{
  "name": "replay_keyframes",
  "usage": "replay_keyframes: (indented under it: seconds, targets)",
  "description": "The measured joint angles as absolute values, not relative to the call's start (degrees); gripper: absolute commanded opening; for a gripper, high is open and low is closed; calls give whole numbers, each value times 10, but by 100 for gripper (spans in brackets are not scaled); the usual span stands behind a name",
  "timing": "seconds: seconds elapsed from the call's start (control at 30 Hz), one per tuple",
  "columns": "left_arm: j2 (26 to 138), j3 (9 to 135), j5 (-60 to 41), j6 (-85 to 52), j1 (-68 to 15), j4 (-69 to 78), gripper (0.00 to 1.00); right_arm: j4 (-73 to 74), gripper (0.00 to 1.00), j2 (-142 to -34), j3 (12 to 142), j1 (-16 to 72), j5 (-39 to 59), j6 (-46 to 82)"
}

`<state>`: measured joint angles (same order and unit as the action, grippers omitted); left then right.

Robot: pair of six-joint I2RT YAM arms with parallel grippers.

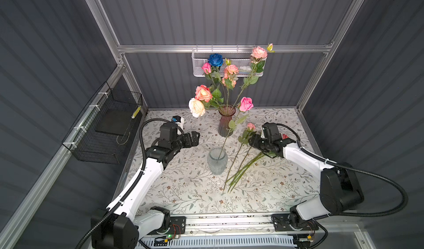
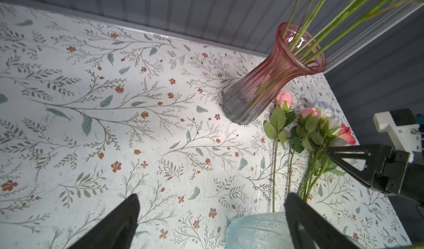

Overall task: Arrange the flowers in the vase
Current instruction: 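Open the right gripper and move it down to the loose roses, then close the right gripper on a pink rose stem in the loose bunch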

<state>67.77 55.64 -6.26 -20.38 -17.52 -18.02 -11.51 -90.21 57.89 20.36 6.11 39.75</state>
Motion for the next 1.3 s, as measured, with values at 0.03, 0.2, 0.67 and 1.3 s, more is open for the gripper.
replay_keyframes:
  seconds: [0.03,0.2,0.67,1.3]
  targets:
    - [684,557,-62,-207,-175,-183,99,-115,49,-923,594,204,67,401]
    - [694,557,-56,-213,-175,-192,99,-105,40,-997,632,203,93,422]
    - [678,557,-41,-215,-175,-195,99,-146,37,-1096,686,226,139,450]
    - [657,557,-38,-215,-175,-197,99,-282,7,-1170,795,247,89,419]
